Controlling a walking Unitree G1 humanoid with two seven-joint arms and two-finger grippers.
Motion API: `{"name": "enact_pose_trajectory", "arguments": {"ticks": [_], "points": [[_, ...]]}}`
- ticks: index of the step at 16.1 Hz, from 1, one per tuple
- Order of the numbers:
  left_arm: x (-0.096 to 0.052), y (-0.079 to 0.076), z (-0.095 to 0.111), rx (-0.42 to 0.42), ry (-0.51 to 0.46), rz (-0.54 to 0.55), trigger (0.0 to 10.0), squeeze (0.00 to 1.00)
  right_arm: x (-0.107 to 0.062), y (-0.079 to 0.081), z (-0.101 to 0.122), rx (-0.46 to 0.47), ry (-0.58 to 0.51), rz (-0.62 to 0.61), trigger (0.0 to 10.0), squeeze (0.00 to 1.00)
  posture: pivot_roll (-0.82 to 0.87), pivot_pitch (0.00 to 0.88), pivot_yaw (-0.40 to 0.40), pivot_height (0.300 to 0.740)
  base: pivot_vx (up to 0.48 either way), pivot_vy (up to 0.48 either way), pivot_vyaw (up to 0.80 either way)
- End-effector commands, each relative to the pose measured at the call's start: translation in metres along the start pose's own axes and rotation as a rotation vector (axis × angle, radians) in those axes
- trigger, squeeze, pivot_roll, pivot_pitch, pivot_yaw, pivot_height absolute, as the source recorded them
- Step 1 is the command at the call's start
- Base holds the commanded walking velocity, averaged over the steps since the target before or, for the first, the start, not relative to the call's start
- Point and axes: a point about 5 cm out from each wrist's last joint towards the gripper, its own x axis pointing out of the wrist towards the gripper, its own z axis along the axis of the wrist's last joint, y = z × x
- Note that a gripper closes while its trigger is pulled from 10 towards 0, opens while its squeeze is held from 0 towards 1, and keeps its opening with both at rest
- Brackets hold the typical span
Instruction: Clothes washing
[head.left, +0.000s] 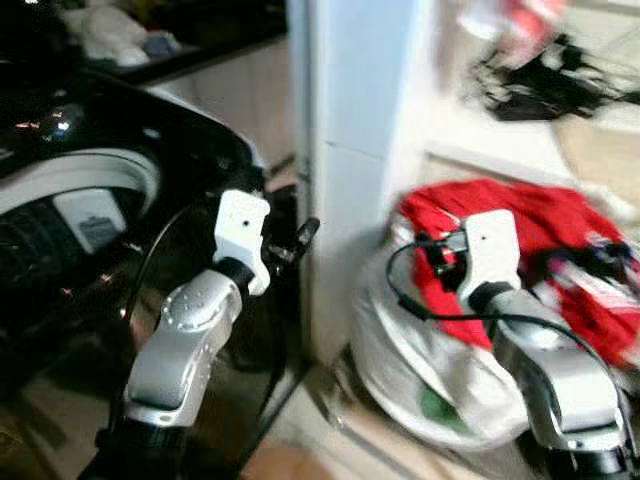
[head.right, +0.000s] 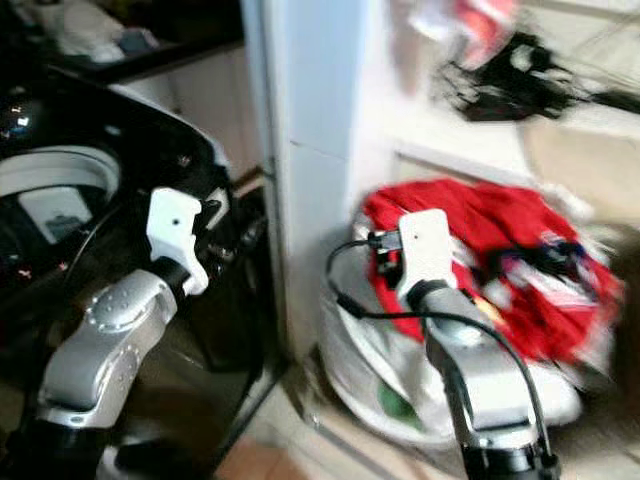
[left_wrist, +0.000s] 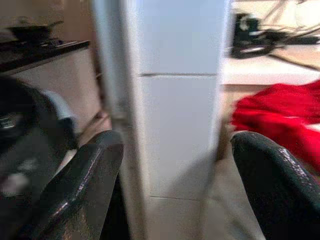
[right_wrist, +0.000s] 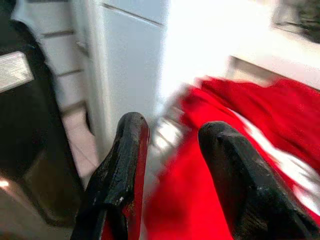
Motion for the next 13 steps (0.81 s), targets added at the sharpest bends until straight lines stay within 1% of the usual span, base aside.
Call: {"name": "enact_pose_trajectory", "arguments": {"ticks": [1, 2, 4, 5, 7, 8, 9, 10, 13], "points": [[-0.002, 0.003, -0.001, 0.001, 0.007, 0.024, 10.0, 0.0, -0.001, 0.003, 0.003, -0.012, -0.012, 0.023, 10.0, 0.0, -0.06, 0.0, -0.001, 0.74, 0.0, 0.0, 0.0], [-0.002, 0.004, -0.002, -0.011, 0.017, 0.035, 10.0, 0.0, -0.002, 0.002, 0.004, -0.008, -0.01, 0.022, 10.0, 0.0, -0.06, 0.0, -0.001, 0.74, 0.0, 0.0, 0.0], [-0.003, 0.004, -0.005, -0.021, 0.026, 0.038, 10.0, 0.0, -0.001, -0.002, 0.004, -0.004, 0.003, -0.023, 10.0, 0.0, -0.06, 0.0, 0.0, 0.74, 0.0, 0.0, 0.0], [-0.003, 0.003, -0.005, -0.028, 0.015, 0.028, 10.0, 0.0, 0.0, -0.008, 0.005, -0.015, -0.007, -0.077, 10.0, 0.0, -0.06, 0.0, 0.0, 0.74, 0.0, 0.0, 0.0], [-0.004, 0.001, -0.007, -0.058, 0.016, 0.017, 10.0, 0.0, 0.001, -0.028, 0.003, 0.0, 0.014, -0.231, 10.0, 0.0, -0.06, 0.0, 0.0, 0.74, 0.0, 0.0, 0.0], [-0.004, 0.0, -0.008, -0.054, 0.021, 0.006, 10.0, 0.0, -0.001, -0.044, 0.001, 0.046, 0.021, -0.322, 10.0, 1.0, -0.06, 0.0, 0.0, 0.74, 0.0, 0.0, 0.0], [-0.004, 0.0, -0.008, -0.056, 0.021, 0.005, 10.0, 0.0, -0.002, -0.049, -0.001, 0.053, 0.033, -0.352, 10.0, 1.0, -0.06, 0.0, 0.0, 0.74, 0.0, 0.0, 0.0], [-0.004, -0.001, -0.008, -0.062, 0.02, -0.004, 10.0, 0.0, -0.003, -0.061, -0.004, 0.041, 0.059, -0.394, 10.0, 1.0, -0.06, 0.0, 0.0, 0.74, 0.0, 0.0, 0.0], [-0.003, -0.006, -0.005, -0.059, 0.011, -0.077, 10.0, 0.0, -0.004, -0.098, -0.011, 0.055, 0.096, -0.492, 10.0, 1.0, -0.06, 0.0, -0.001, 0.74, 0.0, 0.0, 0.0]]}}
